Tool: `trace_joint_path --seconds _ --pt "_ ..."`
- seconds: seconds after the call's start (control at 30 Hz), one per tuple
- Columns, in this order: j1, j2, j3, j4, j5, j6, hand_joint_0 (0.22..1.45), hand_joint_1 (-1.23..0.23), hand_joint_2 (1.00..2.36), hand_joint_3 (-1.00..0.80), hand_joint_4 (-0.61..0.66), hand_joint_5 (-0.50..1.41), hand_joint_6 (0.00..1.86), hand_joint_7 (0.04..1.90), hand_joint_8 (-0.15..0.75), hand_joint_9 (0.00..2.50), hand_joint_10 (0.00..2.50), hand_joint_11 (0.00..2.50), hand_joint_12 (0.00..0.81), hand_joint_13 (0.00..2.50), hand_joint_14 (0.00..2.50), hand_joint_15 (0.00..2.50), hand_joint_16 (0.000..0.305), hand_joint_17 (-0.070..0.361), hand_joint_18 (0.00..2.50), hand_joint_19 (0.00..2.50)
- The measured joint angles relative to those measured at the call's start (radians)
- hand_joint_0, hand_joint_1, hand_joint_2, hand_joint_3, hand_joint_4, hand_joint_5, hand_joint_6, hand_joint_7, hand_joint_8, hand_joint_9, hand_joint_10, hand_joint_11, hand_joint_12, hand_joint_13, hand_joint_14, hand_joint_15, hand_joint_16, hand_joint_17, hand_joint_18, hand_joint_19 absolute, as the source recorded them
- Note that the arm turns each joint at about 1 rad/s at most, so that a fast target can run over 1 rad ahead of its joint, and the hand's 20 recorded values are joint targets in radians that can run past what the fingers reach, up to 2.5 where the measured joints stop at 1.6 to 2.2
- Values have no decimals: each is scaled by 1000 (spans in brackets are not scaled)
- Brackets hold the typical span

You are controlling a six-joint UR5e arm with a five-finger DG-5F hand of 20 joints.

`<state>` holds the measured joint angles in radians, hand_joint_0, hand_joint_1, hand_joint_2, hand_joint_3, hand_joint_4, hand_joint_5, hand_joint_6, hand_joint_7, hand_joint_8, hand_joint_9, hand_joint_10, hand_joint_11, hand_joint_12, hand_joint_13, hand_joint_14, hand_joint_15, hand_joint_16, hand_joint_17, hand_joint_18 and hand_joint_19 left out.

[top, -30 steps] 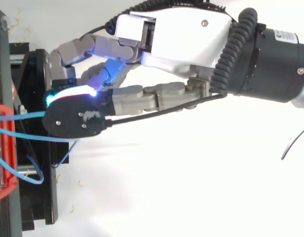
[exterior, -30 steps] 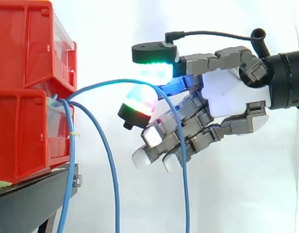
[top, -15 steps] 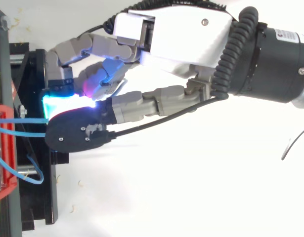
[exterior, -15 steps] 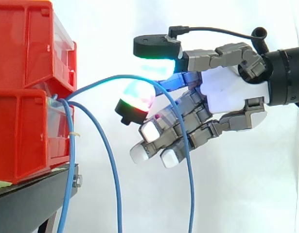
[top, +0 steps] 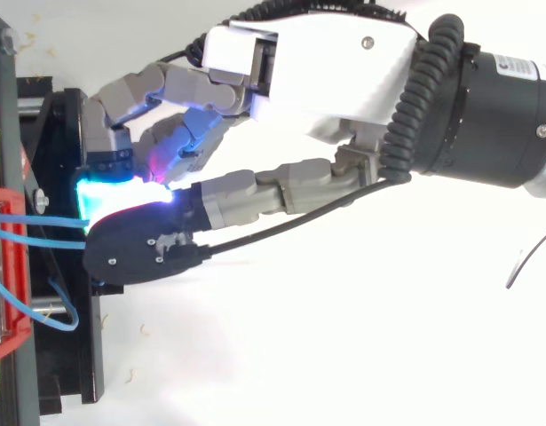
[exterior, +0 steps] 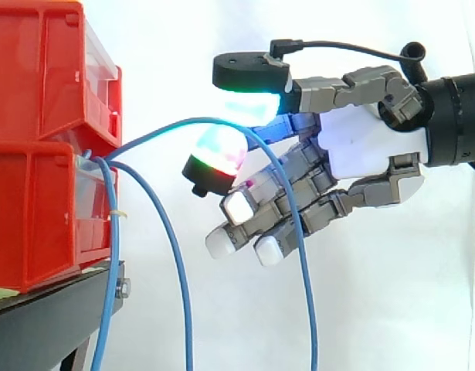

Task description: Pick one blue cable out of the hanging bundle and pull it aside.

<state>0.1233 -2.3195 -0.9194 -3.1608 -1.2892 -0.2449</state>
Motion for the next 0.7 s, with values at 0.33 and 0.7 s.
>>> trace_joint_path --seconds 0.33,0.7 --pt "4 0 0 -28 2 9 505 -518 1007 -415 160 -143 724 1154 321 813 20 602 370 622 14 373 56 127 671 499" --pt "15 0 1 -34 -2 41 455 -412 1000 -500 167 -130 691 1188 343 830 17 593 395 638 13 375 62 139 703 489"
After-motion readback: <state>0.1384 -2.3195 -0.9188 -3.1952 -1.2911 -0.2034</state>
